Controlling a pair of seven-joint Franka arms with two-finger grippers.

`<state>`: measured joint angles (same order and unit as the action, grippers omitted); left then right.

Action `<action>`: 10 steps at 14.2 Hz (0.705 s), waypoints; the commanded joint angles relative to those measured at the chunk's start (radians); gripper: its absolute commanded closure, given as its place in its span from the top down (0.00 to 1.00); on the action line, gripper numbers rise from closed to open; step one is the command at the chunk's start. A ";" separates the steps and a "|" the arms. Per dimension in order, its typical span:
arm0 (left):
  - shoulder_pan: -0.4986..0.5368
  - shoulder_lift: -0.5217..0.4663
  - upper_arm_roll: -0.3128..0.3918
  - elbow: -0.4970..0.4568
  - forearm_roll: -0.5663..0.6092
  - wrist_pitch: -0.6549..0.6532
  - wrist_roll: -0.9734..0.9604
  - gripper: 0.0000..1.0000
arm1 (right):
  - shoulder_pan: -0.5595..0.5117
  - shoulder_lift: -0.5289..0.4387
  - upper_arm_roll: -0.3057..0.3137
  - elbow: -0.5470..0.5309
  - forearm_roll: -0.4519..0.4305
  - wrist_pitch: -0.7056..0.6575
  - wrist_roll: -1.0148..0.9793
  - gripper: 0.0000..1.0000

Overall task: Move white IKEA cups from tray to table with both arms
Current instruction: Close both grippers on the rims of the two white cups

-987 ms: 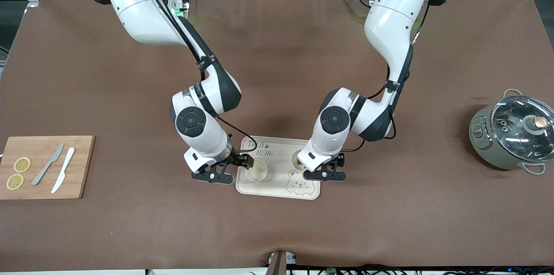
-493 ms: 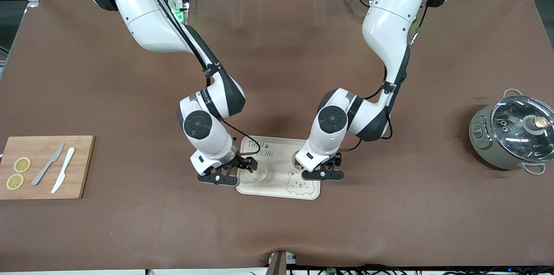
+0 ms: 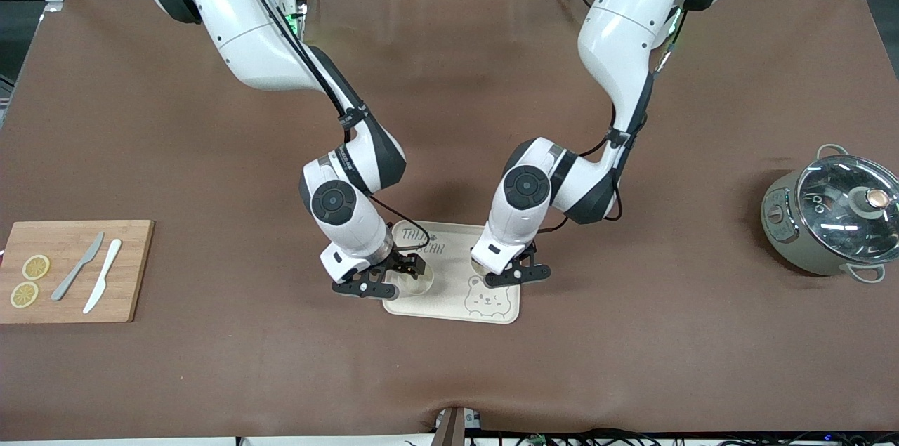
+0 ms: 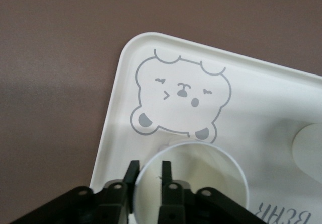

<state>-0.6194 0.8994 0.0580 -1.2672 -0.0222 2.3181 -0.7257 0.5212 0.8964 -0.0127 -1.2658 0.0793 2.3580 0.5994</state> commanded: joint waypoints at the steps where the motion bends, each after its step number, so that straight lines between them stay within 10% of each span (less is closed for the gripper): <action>1: 0.000 -0.003 0.008 0.008 0.001 0.009 0.006 0.00 | 0.003 0.018 -0.009 0.036 -0.015 -0.003 0.019 0.99; 6: 0.065 -0.141 0.003 -0.004 0.004 -0.216 0.109 0.00 | 0.002 0.018 -0.009 0.036 -0.012 -0.003 0.020 0.34; 10: 0.105 -0.316 0.005 -0.171 0.102 -0.312 0.205 0.00 | 0.003 0.018 -0.009 0.036 -0.012 -0.003 0.019 0.12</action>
<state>-0.5308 0.7068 0.0683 -1.2754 0.0189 2.0053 -0.5651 0.5211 0.8965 -0.0195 -1.2626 0.0793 2.3582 0.5995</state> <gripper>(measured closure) 0.965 0.775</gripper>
